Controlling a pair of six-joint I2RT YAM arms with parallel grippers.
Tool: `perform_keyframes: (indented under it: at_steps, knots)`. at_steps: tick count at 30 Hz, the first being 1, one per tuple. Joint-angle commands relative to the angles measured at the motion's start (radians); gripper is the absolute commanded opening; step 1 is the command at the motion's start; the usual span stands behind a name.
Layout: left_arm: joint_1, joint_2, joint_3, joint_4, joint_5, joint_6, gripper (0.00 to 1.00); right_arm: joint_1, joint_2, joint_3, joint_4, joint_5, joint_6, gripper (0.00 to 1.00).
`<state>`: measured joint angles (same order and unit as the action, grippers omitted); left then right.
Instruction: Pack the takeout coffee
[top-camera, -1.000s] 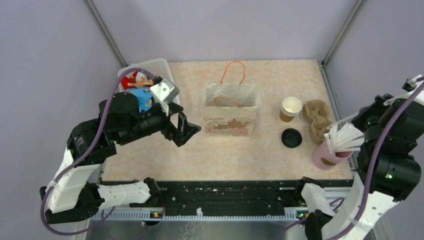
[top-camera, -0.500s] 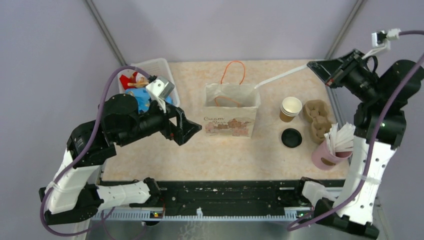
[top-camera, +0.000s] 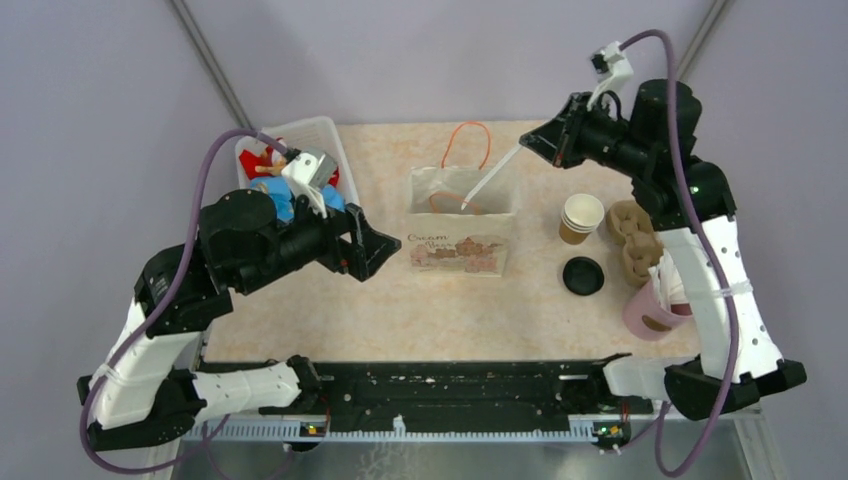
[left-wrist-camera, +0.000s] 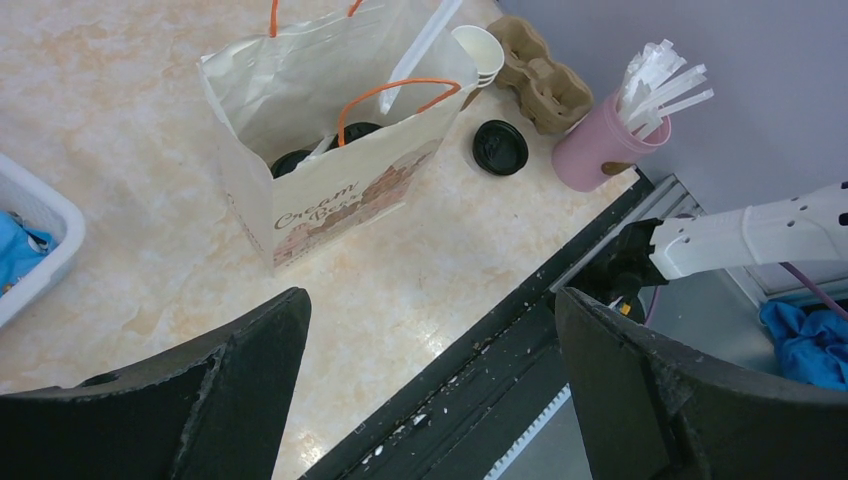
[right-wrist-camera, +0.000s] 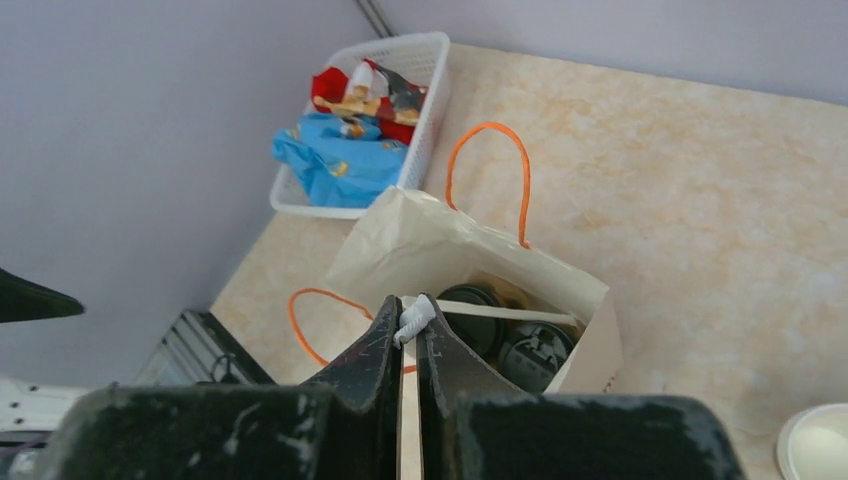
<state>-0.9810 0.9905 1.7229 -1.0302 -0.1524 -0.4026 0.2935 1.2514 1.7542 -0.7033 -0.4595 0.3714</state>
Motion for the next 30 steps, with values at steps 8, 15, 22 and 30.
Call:
perform_keyframes:
  at_steps: [8,15,22,30]
  knots:
    - [-0.004,-0.005,-0.028,0.053,-0.027,-0.041,0.98,0.404,0.127,0.004,-0.097,0.498,-0.261,0.00]
    - [-0.004,-0.024,-0.070,0.067,-0.026,-0.069,0.98,0.504,0.190,-0.142,-0.049,0.562,-0.285,0.00]
    - [-0.004,-0.037,-0.071,0.057,-0.036,-0.083,0.98,0.508,0.211,-0.264,0.044,0.553,-0.208,0.08]
    - [-0.004,-0.059,-0.048,0.079,-0.046,-0.075,0.98,0.509,0.146,0.105,-0.270,0.695,-0.056,0.55]
